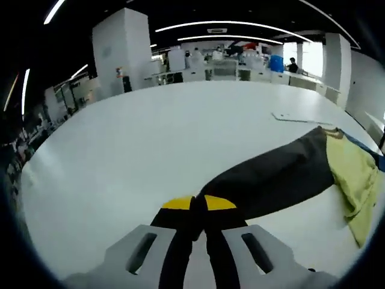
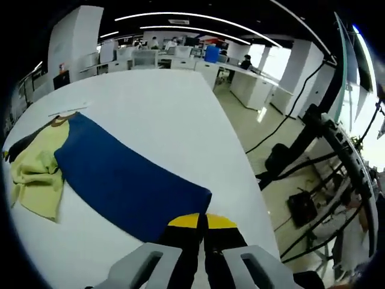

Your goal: Fold the garment on the visible template until the final outline fits inside the template.

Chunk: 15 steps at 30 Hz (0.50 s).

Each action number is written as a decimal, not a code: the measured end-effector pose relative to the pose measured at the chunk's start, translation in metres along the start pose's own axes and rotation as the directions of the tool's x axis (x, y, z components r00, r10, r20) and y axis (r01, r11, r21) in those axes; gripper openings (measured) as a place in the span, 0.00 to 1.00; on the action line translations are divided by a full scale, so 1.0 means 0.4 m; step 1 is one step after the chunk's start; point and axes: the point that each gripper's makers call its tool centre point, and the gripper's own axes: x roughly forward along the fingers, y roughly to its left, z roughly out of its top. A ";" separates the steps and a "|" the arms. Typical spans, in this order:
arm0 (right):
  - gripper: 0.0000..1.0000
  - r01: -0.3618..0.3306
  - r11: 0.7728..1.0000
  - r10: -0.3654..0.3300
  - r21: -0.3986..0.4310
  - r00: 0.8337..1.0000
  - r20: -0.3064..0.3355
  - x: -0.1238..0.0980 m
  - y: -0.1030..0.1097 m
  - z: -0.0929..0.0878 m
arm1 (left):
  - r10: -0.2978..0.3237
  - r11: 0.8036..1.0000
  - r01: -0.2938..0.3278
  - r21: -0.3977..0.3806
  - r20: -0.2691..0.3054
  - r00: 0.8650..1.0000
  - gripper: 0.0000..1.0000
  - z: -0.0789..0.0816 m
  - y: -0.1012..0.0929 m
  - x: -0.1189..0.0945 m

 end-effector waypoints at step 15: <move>0.39 -0.107 0.993 0.105 0.058 0.994 0.035 -0.027 0.067 0.027 | -0.044 0.998 0.043 0.042 0.018 0.999 0.40 0.006 -0.008 -0.054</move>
